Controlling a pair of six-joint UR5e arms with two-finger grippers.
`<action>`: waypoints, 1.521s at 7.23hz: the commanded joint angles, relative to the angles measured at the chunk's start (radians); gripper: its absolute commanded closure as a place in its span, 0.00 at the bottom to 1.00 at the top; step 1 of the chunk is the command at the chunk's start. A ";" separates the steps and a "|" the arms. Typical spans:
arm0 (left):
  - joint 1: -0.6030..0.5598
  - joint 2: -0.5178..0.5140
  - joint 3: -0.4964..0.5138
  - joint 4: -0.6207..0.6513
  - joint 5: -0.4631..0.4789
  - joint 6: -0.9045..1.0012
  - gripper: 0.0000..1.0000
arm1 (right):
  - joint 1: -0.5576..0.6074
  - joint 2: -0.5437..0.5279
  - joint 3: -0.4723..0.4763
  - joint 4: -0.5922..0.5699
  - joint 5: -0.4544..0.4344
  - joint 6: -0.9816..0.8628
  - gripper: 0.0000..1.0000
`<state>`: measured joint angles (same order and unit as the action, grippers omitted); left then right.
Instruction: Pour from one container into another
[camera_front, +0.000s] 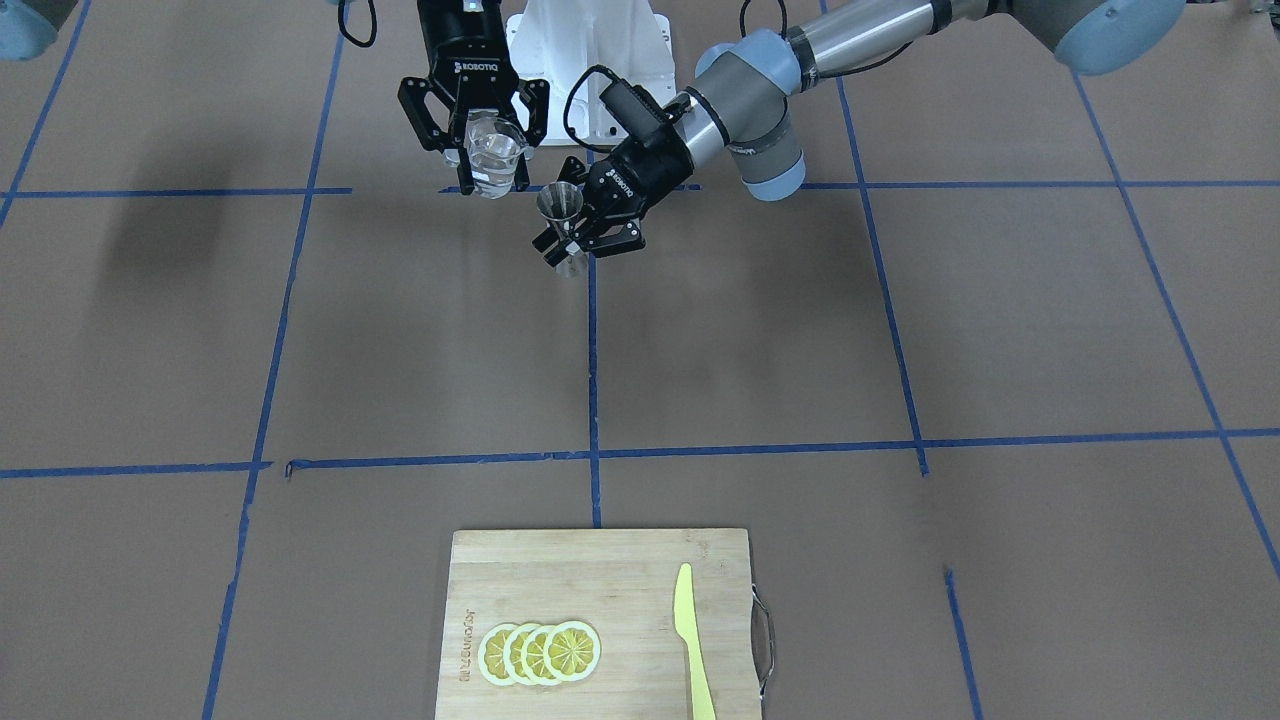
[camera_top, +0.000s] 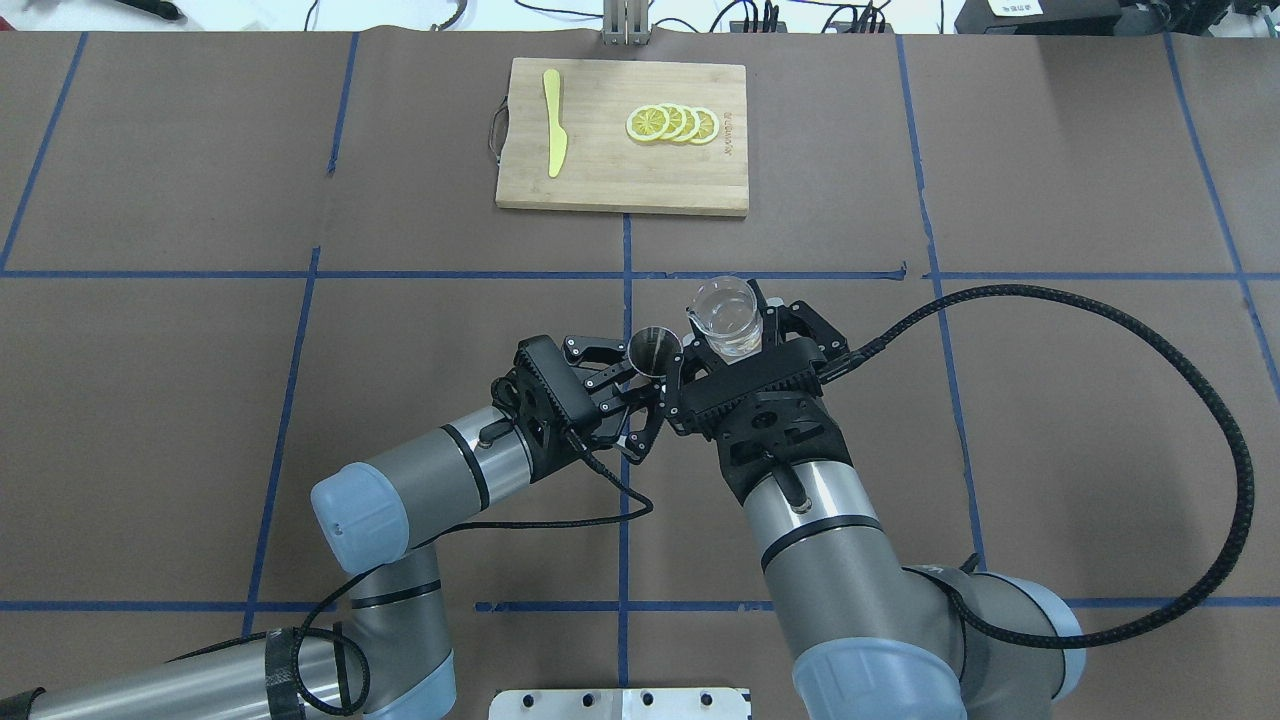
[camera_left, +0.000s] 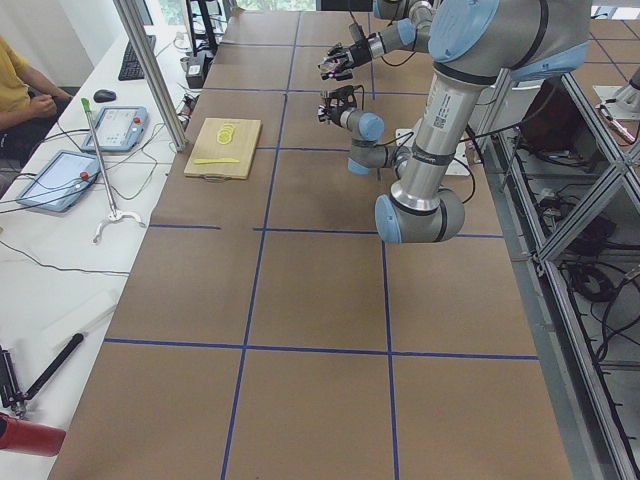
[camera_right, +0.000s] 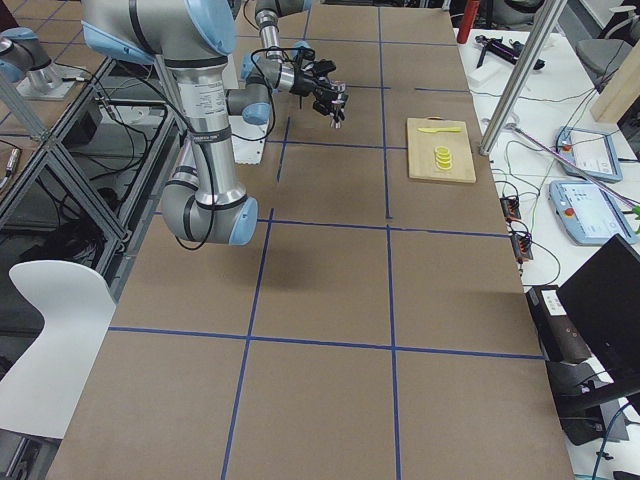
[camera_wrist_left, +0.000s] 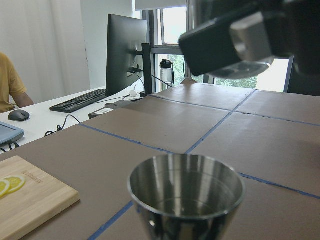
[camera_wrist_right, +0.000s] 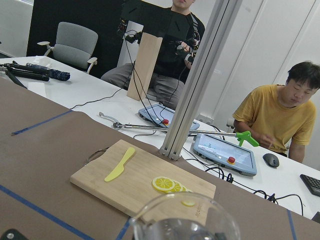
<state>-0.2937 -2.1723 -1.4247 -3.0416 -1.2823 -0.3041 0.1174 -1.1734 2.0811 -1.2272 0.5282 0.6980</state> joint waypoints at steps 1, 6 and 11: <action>-0.002 -0.011 0.012 -0.005 0.000 0.000 1.00 | -0.005 0.004 0.013 -0.035 0.000 0.000 1.00; -0.002 -0.017 0.017 -0.006 0.000 -0.001 1.00 | -0.016 0.034 0.025 -0.141 -0.007 -0.002 1.00; -0.002 -0.027 0.018 -0.006 0.000 -0.001 1.00 | -0.016 0.049 0.024 -0.202 -0.008 -0.069 1.00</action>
<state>-0.2949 -2.1955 -1.4072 -3.0480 -1.2824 -0.3053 0.1001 -1.1258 2.1053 -1.4269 0.5205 0.6534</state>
